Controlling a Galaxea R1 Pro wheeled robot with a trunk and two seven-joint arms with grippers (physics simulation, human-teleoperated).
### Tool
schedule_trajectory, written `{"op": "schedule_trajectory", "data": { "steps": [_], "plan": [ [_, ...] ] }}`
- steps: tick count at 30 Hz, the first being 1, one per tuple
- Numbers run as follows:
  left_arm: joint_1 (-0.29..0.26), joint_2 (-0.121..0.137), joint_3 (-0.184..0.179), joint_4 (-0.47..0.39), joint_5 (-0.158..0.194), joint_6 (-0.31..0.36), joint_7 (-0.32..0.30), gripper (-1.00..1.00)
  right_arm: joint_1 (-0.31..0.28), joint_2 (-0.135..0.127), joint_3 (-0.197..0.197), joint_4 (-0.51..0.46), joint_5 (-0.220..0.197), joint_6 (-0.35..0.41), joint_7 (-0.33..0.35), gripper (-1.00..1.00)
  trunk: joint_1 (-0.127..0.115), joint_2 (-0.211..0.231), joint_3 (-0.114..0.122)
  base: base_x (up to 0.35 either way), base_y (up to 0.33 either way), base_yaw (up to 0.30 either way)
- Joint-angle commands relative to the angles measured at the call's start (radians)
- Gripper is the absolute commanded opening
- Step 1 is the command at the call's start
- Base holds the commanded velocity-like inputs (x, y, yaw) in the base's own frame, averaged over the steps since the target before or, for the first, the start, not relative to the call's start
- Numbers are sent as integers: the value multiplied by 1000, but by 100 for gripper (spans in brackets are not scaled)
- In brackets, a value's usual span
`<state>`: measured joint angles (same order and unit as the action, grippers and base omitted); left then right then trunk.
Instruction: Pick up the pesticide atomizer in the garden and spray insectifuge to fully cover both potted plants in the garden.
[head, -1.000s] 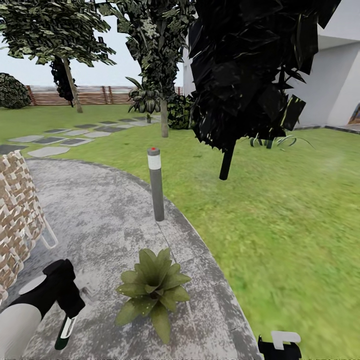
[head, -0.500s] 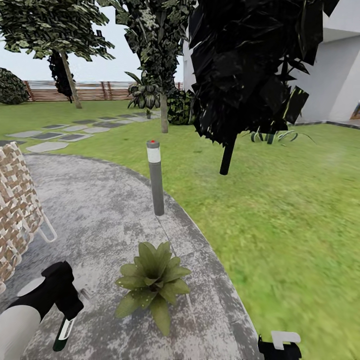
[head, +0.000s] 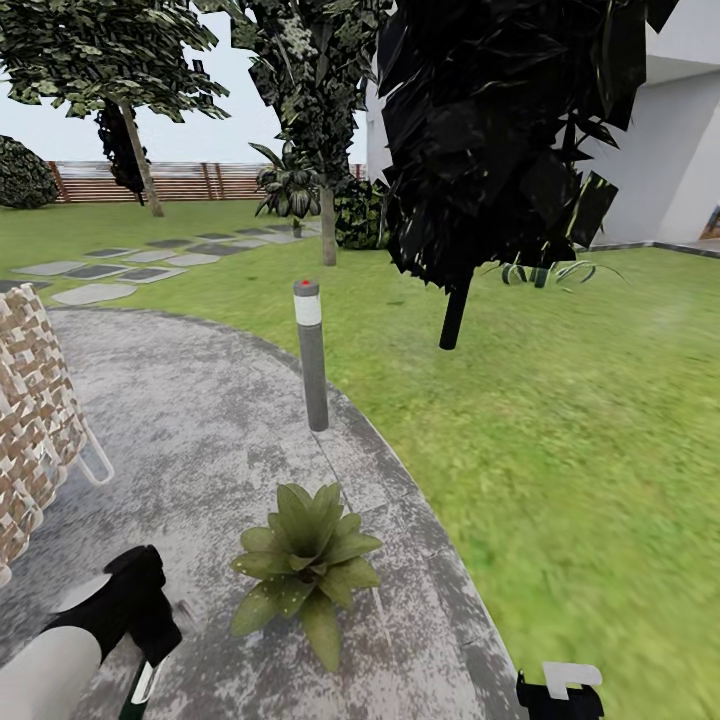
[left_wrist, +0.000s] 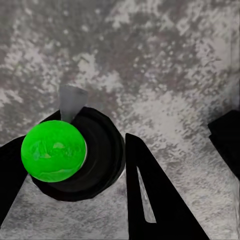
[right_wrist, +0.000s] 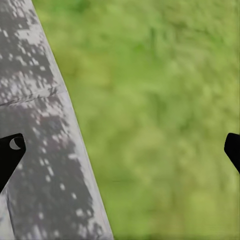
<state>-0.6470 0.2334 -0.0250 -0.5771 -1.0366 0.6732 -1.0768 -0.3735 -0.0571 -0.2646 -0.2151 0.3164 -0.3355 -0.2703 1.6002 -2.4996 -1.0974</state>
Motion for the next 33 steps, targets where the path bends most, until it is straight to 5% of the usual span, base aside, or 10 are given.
{"op": "schedule_trajectory", "data": {
  "steps": [1, 6, 11, 21, 25, 28, 33],
  "plan": [
    [0, -10, -2, -3, -7, 6, -6, -100, -1, 0, -7, 1, 10, -4, -2, 100, 0, 0, -1, 0, 0, 0],
    [0, -30, -2, -4, -8, 5, -5, -100, -1, 0, -7, 0, 10, -4, -3, 100, 0, 0, -1, 0, 0, 0],
    [18, -15, 3, 8, -8, 1, -3, -100, -1, 0, -7, 0, 10, -4, -3, 100, 0, 0, -1, 0, 0, 0],
    [60, -20, 15, -2, -7, -25, 89, -100, -1, 0, -7, 0, 10, -4, -3, 100, 0, 0, -1, 0, 0, 0],
    [39, -23, 12, -7, -7, -17, 54, -100, -1, 0, -7, 0, 10, -3, -3, 100, 0, 0, -1, 0, 0, 0],
    [-25, -23, 8, -18, -18, -12, -32, -100, -1, 0, -8, 0, 10, -3, -3, 100, 0, 0, -1, 0, 0, 0],
    [-101, -22, 3, -22, -23, -8, -64, -100, -1, 0, -8, -1, 10, -4, -3, 100, 0, 0, -1, 0, 0, 0]
  ]
}}
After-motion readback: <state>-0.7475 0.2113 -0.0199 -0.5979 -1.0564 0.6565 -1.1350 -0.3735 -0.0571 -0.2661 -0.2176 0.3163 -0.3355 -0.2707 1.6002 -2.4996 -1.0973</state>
